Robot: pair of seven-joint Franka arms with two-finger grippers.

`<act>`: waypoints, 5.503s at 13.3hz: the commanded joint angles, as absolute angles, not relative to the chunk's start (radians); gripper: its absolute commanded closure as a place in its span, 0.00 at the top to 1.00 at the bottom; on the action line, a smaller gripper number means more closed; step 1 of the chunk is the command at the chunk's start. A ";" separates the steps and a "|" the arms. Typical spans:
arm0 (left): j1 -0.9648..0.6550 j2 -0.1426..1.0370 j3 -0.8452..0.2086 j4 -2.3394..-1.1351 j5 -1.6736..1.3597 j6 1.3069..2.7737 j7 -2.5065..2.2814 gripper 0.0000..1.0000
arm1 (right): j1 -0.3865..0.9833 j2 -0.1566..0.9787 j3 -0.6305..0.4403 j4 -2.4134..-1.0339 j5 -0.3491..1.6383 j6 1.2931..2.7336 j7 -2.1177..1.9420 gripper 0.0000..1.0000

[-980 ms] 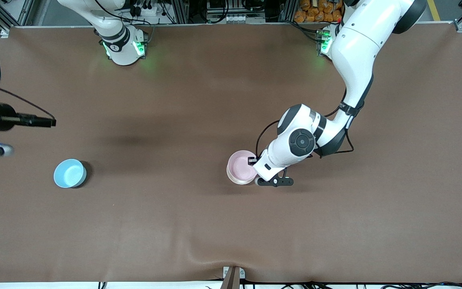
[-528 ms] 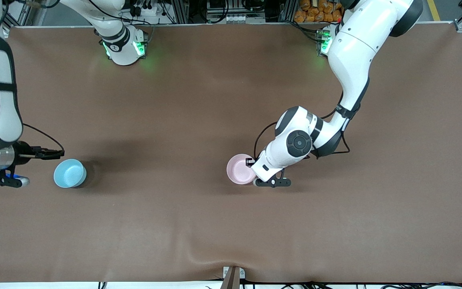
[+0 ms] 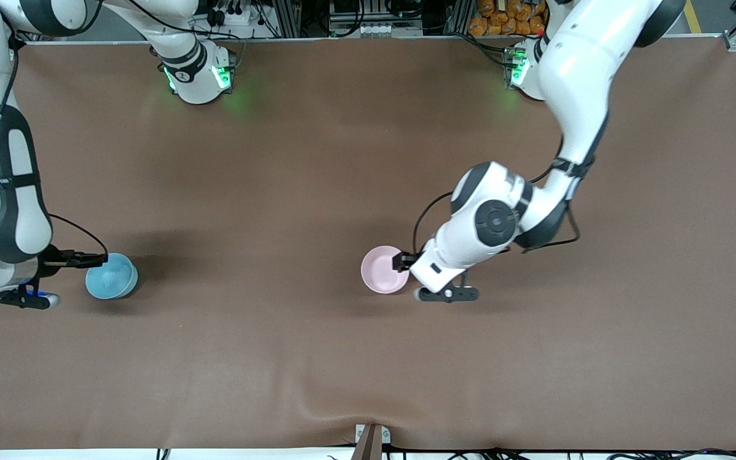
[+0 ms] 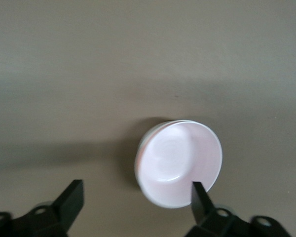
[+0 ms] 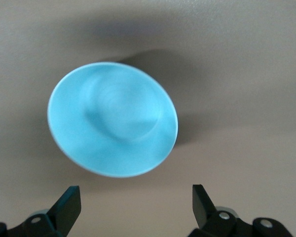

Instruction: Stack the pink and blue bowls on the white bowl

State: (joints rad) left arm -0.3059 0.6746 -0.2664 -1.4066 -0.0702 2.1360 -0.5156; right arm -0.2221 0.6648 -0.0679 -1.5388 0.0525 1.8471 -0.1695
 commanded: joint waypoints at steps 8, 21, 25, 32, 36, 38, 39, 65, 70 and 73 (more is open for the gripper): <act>-0.049 0.444 -0.268 -1.428 0.018 1.850 -0.227 1.00 | -0.264 0.660 -0.055 -1.730 0.052 2.188 -0.305 0.20; -0.024 0.077 -0.176 -1.428 0.015 1.419 -0.081 1.00 | -0.241 0.490 0.122 -1.701 0.093 1.970 -0.301 0.00; -0.020 0.026 -0.173 -1.440 0.005 1.364 -0.061 1.00 | -0.126 0.495 0.218 -1.643 0.169 1.970 -0.079 0.00; -0.023 -0.019 -0.066 -1.437 -0.054 1.331 -0.034 1.00 | 0.188 0.563 0.216 -1.577 0.178 2.095 0.505 0.00; -0.023 -0.001 -0.011 -1.447 -0.063 1.359 0.034 1.00 | 0.317 0.688 0.216 -1.407 0.172 2.118 0.792 0.00; -0.025 0.000 -0.008 -1.445 -0.063 1.359 0.067 1.00 | 0.379 0.724 0.216 -1.361 0.172 2.135 0.937 0.00; -0.026 0.000 -0.009 -1.445 -0.055 1.359 0.049 1.00 | 0.414 0.741 0.216 -1.353 0.172 2.176 0.998 0.00; -0.023 0.012 -0.031 -1.437 0.005 1.353 0.025 1.00 | 0.506 0.865 0.209 -1.339 0.167 2.349 1.100 0.22; -0.021 0.014 -0.031 -1.439 0.005 1.353 0.025 1.00 | 0.495 0.838 0.209 -1.338 0.163 2.345 1.098 1.00; -0.021 0.014 -0.031 -1.439 0.006 1.353 0.025 1.00 | 0.477 0.815 0.206 -1.338 0.164 2.324 1.098 1.00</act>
State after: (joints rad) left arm -0.0241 0.0145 -0.0253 -1.4431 -0.0164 1.3516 0.0206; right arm 0.4951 0.8394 0.2077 -1.3382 0.1702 2.3572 1.0869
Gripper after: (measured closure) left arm 0.000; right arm 0.115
